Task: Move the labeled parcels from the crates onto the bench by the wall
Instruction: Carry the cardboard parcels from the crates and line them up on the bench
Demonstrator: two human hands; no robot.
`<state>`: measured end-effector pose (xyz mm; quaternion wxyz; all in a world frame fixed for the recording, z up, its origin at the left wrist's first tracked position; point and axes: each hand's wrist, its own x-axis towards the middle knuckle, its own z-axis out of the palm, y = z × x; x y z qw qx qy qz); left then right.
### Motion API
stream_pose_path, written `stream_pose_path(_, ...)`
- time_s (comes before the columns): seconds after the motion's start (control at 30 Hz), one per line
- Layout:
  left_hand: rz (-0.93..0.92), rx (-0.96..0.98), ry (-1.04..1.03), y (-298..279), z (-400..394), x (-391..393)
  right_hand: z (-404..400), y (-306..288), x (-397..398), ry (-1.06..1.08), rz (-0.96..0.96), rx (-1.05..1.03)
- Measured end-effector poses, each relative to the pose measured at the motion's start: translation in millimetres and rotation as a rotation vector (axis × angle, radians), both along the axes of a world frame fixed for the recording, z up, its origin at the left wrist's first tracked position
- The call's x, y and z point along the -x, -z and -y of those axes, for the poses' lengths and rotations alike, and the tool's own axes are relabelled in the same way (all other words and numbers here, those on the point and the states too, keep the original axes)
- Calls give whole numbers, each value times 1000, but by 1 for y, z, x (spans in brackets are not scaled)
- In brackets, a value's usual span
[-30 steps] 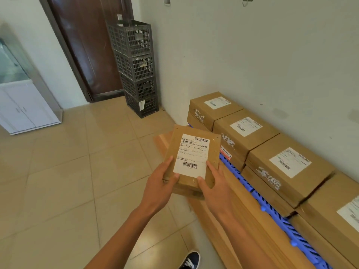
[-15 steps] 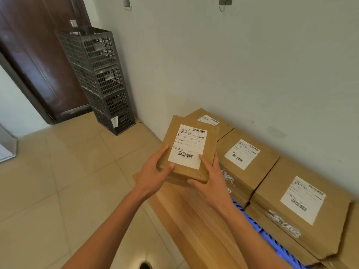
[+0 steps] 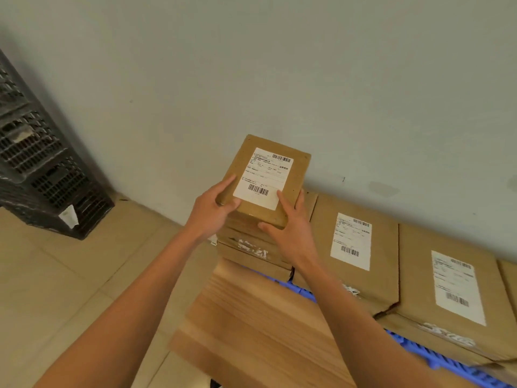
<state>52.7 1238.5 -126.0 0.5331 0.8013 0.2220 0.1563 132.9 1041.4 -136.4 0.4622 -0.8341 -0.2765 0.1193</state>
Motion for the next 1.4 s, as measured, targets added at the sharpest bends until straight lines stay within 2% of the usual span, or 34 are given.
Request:
stream_pose_path(0.27,-40,12,116,16,-45,-55,-36,11,-31,139,-35,75)
stream_pose_path(0.63,1,-181,120,37,-51,-61,-42,20,-40,176,0,135)
stream_pose_path(0.8,-97,-335,153,29,-52,-58,-39,13,-37,181,11,166)
stream_pose_path(0.93,-103,-649,117,15,-44,-49,-28,-1,-26,194,53,169)
stream_pose_path(1.1,-38,-850,200,-10,6,-34,28,-13,-1,228,56,202)
stream_pose_path(1.4,7,-870,589,-43,214,23,218,-44,105,404,69,247)
